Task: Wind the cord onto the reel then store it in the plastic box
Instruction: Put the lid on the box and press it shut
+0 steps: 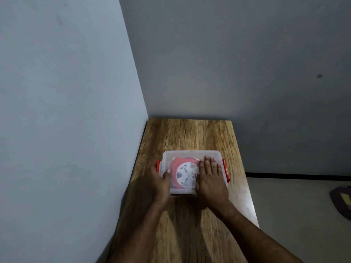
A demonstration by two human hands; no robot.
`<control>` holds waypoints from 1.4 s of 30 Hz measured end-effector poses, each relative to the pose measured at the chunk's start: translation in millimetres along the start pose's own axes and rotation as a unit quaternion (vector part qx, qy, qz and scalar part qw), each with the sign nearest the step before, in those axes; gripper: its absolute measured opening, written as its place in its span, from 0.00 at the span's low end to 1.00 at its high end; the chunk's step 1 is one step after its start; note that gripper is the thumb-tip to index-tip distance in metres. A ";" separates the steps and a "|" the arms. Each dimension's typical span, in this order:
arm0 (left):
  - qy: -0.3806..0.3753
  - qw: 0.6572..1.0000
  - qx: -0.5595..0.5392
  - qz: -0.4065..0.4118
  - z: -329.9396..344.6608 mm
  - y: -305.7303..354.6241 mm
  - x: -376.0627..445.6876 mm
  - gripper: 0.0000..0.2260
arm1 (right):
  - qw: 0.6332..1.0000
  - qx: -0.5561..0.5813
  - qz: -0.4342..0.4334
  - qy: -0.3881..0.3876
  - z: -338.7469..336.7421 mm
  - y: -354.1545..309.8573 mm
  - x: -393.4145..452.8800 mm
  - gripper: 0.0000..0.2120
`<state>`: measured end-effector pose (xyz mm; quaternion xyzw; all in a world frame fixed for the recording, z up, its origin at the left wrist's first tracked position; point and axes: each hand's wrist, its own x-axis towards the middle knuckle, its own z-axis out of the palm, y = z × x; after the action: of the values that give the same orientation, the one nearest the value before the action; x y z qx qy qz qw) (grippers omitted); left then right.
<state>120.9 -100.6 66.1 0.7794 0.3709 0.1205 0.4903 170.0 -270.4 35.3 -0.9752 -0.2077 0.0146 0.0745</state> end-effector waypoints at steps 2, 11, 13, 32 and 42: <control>0.002 1.000 0.013 0.023 -1.1 0.0 -3.1 0.25 | 1.000 0.004 0.001 0.002 -0.2 -0.1 -0.3 0.30; 0.024 0.986 0.120 0.112 18.9 -3.7 2.9 0.24 | 1.000 -0.008 0.007 -0.007 1.6 0.5 0.1 0.32; 0.015 0.942 0.261 0.210 26.8 -2.7 5.5 0.35 | 1.000 -0.006 0.007 -0.007 0.0 -0.5 0.2 0.34; -0.155 0.819 0.453 0.315 35.5 -10.2 6.2 0.32 | 0.999 -0.028 -0.012 -0.028 -9.1 -0.6 -1.2 0.33; -0.086 0.888 0.397 0.216 9.6 -4.7 13.1 0.38 | 0.952 0.242 0.152 0.106 -10.8 31.3 -6.2 0.39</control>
<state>133.1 -96.8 55.1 0.9772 0.1668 -0.0012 0.1316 177.5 -302.7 41.3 -0.9439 -0.0377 -0.0284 0.3267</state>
